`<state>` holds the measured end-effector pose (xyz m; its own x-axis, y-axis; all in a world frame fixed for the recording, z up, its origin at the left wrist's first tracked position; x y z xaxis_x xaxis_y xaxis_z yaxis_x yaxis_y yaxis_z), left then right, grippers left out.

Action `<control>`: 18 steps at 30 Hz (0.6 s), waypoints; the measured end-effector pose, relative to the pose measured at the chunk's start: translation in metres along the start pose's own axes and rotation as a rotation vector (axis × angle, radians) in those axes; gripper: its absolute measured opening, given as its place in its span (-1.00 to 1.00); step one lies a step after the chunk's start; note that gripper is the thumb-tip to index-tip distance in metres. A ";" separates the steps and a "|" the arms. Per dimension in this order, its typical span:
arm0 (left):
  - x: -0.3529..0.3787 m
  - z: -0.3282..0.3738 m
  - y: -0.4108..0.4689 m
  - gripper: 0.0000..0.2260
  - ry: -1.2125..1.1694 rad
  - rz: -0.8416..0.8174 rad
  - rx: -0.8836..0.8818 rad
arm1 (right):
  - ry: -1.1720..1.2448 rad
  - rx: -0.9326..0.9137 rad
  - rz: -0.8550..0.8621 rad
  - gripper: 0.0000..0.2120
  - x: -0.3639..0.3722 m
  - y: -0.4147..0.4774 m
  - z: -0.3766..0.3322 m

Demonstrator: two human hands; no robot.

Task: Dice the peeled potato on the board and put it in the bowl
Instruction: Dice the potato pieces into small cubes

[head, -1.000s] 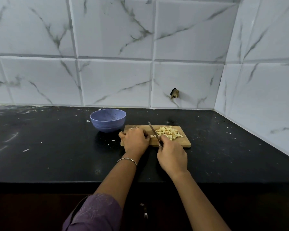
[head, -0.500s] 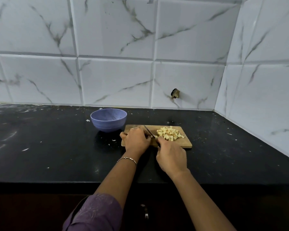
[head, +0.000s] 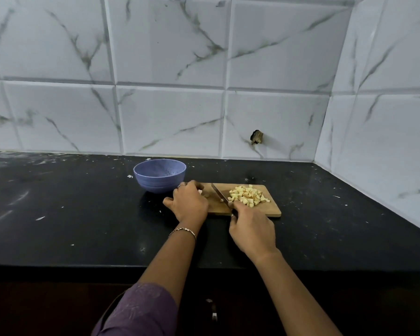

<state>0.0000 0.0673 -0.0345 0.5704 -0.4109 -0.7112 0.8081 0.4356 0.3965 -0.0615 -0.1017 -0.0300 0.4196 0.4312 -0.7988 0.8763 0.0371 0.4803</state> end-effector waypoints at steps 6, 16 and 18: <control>0.007 0.013 -0.005 -0.83 0.046 -0.046 0.106 | -0.080 -0.051 0.024 -0.74 -0.001 -0.002 -0.006; 0.023 0.033 -0.004 -0.85 0.110 -0.087 0.230 | -0.176 -0.077 0.031 -0.68 0.001 -0.004 -0.009; 0.026 0.036 -0.004 -0.85 0.102 -0.127 0.257 | -0.157 -0.020 0.052 -0.65 -0.001 -0.005 -0.003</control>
<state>0.0170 0.0256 -0.0337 0.4550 -0.3613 -0.8139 0.8903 0.1631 0.4252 -0.0672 -0.1001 -0.0305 0.4975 0.2864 -0.8188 0.8482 0.0370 0.5284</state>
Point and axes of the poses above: each hand's wrist, its own y-axis towards the middle knuckle, its own x-axis out of the palm, z = x × y, the point moved 8 cm from there along y, towards the middle knuckle, and after that the axes turned 1 degree about x, right-handed, at the moved point
